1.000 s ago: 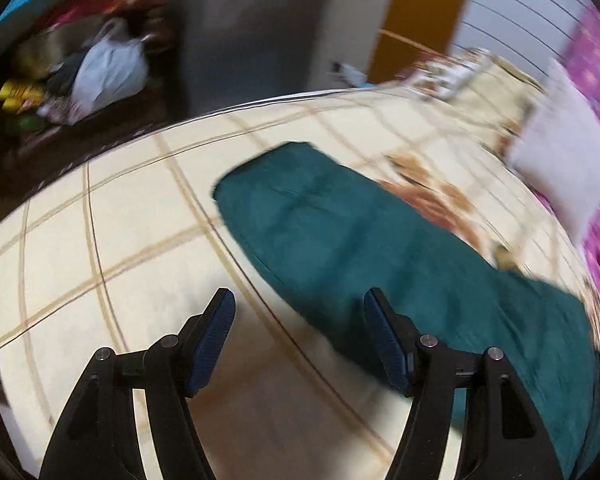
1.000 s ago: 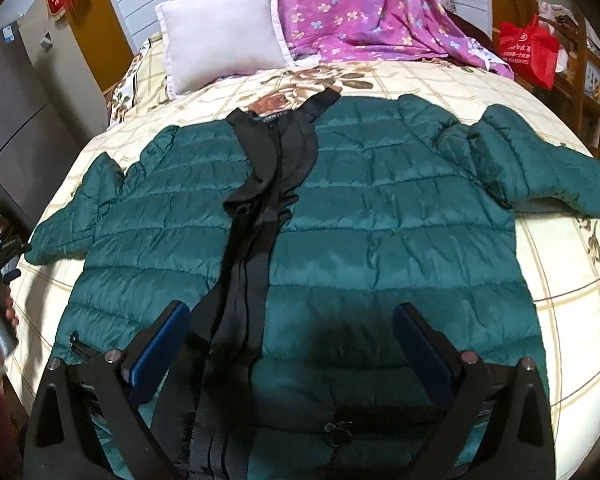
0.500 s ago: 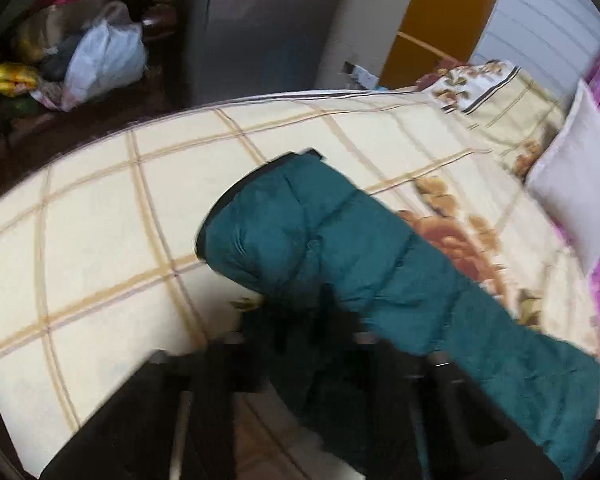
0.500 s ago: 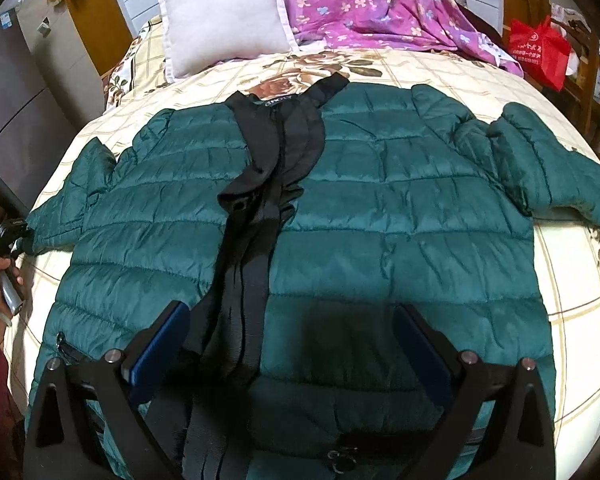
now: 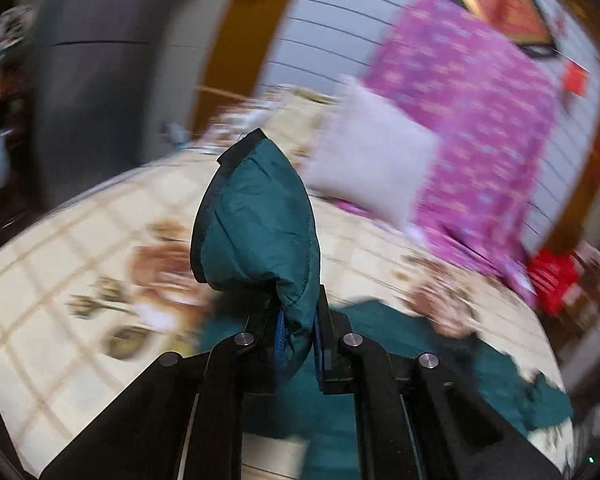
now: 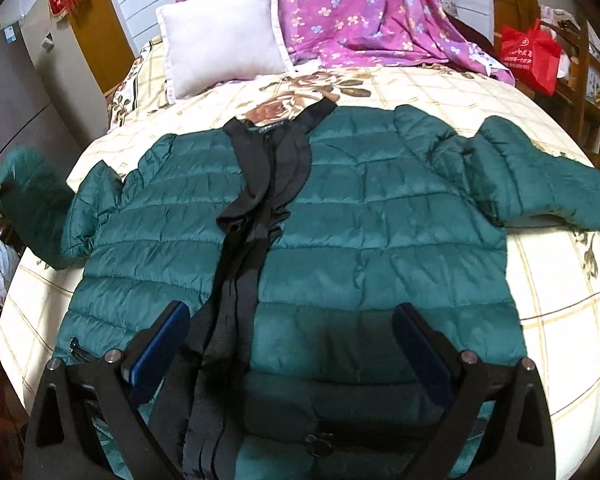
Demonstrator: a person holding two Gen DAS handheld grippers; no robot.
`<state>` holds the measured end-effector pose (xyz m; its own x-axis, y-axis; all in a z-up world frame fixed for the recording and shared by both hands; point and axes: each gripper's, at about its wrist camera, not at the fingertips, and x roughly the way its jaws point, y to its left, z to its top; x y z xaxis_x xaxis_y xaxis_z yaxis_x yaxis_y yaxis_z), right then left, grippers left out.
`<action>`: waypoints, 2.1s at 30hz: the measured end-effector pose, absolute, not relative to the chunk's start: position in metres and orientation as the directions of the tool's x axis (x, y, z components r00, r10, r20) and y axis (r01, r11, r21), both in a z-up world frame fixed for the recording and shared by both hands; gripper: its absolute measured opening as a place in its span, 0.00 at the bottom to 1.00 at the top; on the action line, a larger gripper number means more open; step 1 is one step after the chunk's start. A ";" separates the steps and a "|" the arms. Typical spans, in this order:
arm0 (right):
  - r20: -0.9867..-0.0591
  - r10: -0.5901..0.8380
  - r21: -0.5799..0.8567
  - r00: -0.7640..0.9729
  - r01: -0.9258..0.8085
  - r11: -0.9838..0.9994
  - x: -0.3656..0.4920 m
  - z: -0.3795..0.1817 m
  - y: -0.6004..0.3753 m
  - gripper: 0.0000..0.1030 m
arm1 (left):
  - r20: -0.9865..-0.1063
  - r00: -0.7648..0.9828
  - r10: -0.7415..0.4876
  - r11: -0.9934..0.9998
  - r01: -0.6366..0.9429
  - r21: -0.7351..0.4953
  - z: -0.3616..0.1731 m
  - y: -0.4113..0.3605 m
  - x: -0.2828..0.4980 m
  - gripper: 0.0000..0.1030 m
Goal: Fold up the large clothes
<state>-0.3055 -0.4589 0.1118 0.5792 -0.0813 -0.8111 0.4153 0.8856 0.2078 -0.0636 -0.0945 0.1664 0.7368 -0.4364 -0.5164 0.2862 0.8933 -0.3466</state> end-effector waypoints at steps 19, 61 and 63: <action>-0.802 -0.144 0.236 0.580 0.528 0.816 -0.357 0.107 -0.522 1.00 | -0.634 0.461 -0.621 0.733 0.627 -0.263 0.109 -0.330 -0.171 0.00; -0.754 -0.300 0.059 0.585 0.514 0.856 -0.228 0.097 -0.575 0.54 | -0.679 0.630 -0.377 0.922 0.323 -0.213 0.091 -0.186 -0.114 0.43; -0.720 -0.305 0.080 0.623 0.511 0.856 -0.247 0.111 -0.571 0.64 | -0.675 0.636 -0.375 0.922 0.332 -0.199 0.096 -0.194 -0.112 0.43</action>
<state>-0.2470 -0.5713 0.1110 0.6234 -0.3045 -0.7202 0.5109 0.8559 0.0803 -0.1120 -0.1943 0.0960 0.6356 -0.3748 -0.6750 0.3319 0.9220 -0.1995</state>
